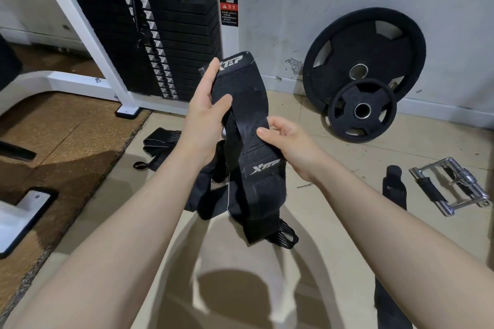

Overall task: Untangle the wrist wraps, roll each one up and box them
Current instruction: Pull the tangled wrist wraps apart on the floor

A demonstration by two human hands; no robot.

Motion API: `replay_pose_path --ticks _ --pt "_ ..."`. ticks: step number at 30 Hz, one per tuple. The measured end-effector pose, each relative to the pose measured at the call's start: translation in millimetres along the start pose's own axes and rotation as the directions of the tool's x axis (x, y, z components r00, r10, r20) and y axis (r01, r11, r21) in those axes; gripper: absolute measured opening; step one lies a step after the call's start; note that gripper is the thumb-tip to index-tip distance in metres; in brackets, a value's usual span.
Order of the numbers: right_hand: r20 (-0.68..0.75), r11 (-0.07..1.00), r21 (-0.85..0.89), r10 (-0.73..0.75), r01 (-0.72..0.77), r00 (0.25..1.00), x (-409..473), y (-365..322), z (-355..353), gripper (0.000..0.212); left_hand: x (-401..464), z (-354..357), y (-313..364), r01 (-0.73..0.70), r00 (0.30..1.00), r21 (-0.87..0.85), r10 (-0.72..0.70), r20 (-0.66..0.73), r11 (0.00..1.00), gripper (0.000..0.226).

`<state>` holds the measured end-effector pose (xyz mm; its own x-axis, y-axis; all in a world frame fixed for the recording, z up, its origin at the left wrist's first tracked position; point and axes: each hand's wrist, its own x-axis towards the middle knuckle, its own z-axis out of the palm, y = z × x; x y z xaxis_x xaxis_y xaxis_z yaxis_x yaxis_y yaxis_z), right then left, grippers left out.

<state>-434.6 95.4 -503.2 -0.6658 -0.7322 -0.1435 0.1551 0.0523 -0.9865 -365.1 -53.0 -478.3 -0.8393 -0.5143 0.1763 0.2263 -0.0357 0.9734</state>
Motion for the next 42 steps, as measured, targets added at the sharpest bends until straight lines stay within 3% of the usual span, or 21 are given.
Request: replay_pose_path --ticks 4,10,12,15,17,19,21,25,34,39,42 --pt "-0.021 1.0 -0.012 0.01 -0.01 1.0 0.3 0.4 4.1 0.011 0.3 -0.7 1.5 -0.011 1.0 0.017 0.011 0.018 1.0 0.057" --pt "-0.058 0.998 -0.03 0.049 -0.05 0.997 0.9 -1.9 8.8 0.009 -2.9 1.0 2.8 -0.071 0.997 0.14 0.066 0.036 0.988 0.075" --pt "-0.15 0.989 -0.121 0.066 -0.085 0.986 1.7 0.3 11.5 0.01 -1.9 2.2 3.9 -0.084 0.996 0.147 0.084 0.004 0.986 0.074" --pt "-0.315 0.962 -0.267 -0.028 -0.061 0.949 6.5 1.7 7.7 0.053 -0.4 3.5 6.9 -0.089 0.996 0.155 0.091 -0.005 0.984 0.073" --pt "-0.205 0.984 -0.166 -0.095 0.061 0.974 10.3 -4.7 2.4 0.075 -0.2 4.6 9.9 -0.103 0.995 0.176 0.099 0.032 0.979 0.073" --pt "-0.028 0.99 -0.05 -0.131 0.129 0.991 15.7 -12.5 -0.5 0.057 0.3 5.6 13.1 -0.115 0.993 0.179 0.106 0.054 0.977 0.075" --pt "0.078 0.992 -0.052 -0.11 0.114 0.991 20.3 -18.8 -0.7 0.043 2.1 5.4 14.9 -0.129 0.991 0.188 0.122 0.049 0.974 0.075" --pt "0.186 0.994 -0.09 -0.04 0.057 0.982 24.0 -18.5 -2.6 0.044 4.4 2.7 15.9 -0.156 0.988 0.208 0.152 0.037 0.965 0.074" --pt "0.107 0.991 -0.078 -0.101 0.11 0.989 21.3 -6.0 0.6 0.041 6.6 2.0 8.9 -0.165 0.985 0.25 0.147 0.089 0.954 0.072" --pt "0.247 0.998 -0.065 0.026 -0.01 0.969 13.6 -22.0 -16.7 0.037 5.4 6.4 11.1 -0.142 0.979 0.228 0.103 0.175 0.963 0.083" --pt "0.07 0.999 -0.04 -0.007 0.01 0.998 14.4 -43.7 -18.9 0.033 5.2 9.2 14.4 -0.119 0.968 0.15 0.081 0.236 0.981 0.097"
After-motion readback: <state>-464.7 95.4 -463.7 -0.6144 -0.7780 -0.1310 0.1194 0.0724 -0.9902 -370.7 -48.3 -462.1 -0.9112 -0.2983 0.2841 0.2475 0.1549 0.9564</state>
